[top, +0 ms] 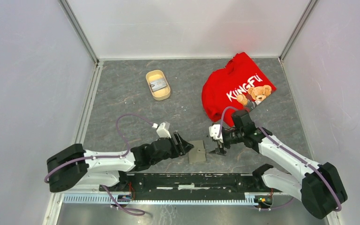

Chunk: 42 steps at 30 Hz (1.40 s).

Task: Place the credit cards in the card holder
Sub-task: Move the card holder to the center of the board, then open the card holder at the center of the board.

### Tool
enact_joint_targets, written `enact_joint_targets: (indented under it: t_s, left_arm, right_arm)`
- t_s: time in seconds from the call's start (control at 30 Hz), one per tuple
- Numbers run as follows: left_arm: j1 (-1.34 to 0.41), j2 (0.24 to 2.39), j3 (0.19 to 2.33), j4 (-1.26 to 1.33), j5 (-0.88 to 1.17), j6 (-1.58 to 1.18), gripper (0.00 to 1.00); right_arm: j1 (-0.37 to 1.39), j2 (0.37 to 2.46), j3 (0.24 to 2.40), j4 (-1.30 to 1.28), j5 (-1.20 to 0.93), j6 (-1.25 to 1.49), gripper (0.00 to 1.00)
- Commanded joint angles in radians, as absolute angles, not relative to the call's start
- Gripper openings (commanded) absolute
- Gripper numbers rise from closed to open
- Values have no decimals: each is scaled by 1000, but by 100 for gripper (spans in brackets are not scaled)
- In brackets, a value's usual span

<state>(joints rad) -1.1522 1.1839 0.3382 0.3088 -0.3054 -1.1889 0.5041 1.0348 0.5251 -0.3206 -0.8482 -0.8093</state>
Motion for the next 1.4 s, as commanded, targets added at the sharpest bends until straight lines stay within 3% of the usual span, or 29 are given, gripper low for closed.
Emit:
enact_joint_targets:
  t_s: [0.0, 0.27, 0.37, 0.57, 1.07, 1.37]
  left_arm:
    - [-1124, 1124, 291, 380, -307, -1161, 74]
    - [-1061, 1296, 297, 498, -117, -1233, 62]
    - [-1057, 1358, 311, 527, -94, -1241, 52]
    - [-1056, 1408, 323, 472, -103, -1242, 49]
    - [-1057, 1539, 321, 551, -49, -1261, 9]
    - [-1059, 1527, 321, 547, -44, -1243, 2]
  right_arm:
    - [561, 1046, 516, -299, -881, -872, 78]
    - [711, 1156, 514, -116, -654, -679, 59]
    - [759, 1228, 532, -124, -604, -675, 55]
    - [815, 1307, 563, -126, -496, -650, 54]
    - [814, 1355, 595, -116, -500, -583, 56]
    - [804, 1393, 609, -126, -471, -567, 53]
